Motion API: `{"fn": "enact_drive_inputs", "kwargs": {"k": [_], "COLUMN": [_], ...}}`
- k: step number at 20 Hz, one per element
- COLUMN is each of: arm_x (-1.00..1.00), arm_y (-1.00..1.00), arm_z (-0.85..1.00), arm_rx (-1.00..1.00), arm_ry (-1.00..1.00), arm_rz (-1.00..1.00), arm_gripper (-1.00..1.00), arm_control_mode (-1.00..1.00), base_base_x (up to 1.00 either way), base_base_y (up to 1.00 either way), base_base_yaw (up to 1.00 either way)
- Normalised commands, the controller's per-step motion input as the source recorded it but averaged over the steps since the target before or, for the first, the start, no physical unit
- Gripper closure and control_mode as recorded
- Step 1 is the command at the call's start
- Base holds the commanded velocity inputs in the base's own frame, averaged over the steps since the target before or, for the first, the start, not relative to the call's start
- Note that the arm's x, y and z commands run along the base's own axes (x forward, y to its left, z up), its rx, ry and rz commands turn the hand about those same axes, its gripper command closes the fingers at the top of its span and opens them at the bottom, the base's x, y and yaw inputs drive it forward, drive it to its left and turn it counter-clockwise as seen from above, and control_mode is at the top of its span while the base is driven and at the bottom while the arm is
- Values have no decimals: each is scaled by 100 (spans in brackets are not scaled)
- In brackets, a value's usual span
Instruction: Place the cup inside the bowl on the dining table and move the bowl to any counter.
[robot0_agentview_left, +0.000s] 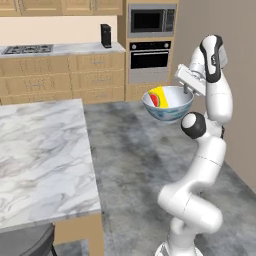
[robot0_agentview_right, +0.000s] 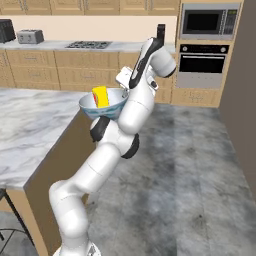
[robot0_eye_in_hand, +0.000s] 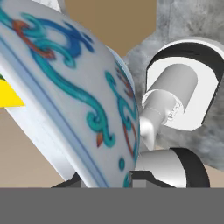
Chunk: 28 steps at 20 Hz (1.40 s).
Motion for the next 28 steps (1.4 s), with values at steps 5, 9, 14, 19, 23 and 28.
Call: {"fn": "enact_drive_inputs", "kwargs": {"k": [5,9,14,19,23,28], "arm_x": [0,0,0,0,0,0], "arm_y": [0,0,0,0,0,0], "arm_z": [0,0,0,0,0,0], "arm_rx": [0,0,0,0,0,0], "arm_ry": [0,0,0,0,0,0], "arm_rz": [0,0,0,0,0,0], "arm_gripper": [100,100,100,100,100,100], "arm_control_mode": [100,100,100,100,100,100], "base_base_x": [0,3,8,33,64,73], "base_base_y": [-60,-58,-66,-65,-56,-44], "base_base_yaw": [0,0,0,0,0,0]}}
